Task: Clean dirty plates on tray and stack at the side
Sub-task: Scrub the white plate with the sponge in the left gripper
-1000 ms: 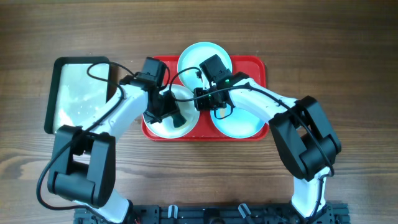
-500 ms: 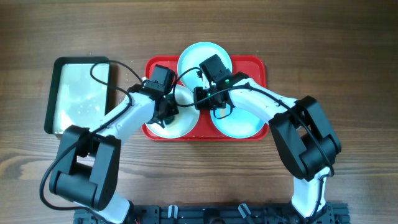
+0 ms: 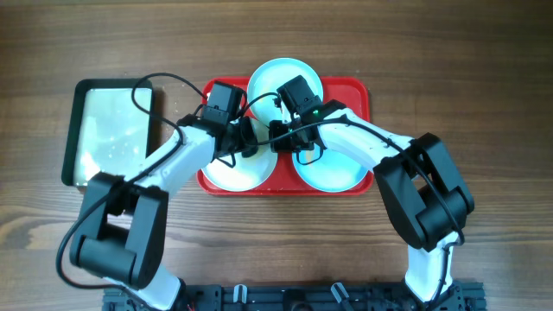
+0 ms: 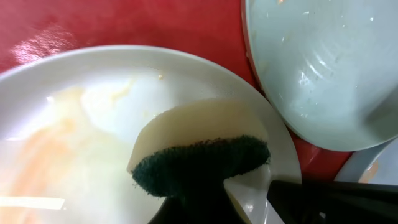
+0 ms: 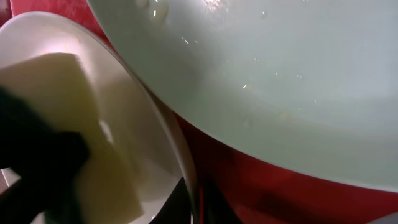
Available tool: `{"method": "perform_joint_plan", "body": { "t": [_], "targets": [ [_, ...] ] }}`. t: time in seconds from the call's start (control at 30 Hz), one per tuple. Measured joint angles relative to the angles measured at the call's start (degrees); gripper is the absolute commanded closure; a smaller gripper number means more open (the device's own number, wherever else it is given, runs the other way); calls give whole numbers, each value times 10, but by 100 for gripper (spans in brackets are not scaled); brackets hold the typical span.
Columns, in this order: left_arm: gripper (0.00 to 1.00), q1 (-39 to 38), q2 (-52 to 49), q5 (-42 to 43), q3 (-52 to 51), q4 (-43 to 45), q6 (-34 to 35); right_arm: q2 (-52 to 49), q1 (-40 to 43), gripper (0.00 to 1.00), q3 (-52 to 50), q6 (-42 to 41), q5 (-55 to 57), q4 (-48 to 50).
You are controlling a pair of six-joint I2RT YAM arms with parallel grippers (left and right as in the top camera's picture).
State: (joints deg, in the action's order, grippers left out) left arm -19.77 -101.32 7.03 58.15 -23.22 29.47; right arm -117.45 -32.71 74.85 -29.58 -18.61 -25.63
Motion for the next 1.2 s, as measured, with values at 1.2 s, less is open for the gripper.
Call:
{"method": "perform_joint_plan", "body": {
  "t": [1.2],
  "targets": [
    [96,54,0,-98,-16,-88,-82,-1,-1,96,0,0,-8,3]
  ]
}}
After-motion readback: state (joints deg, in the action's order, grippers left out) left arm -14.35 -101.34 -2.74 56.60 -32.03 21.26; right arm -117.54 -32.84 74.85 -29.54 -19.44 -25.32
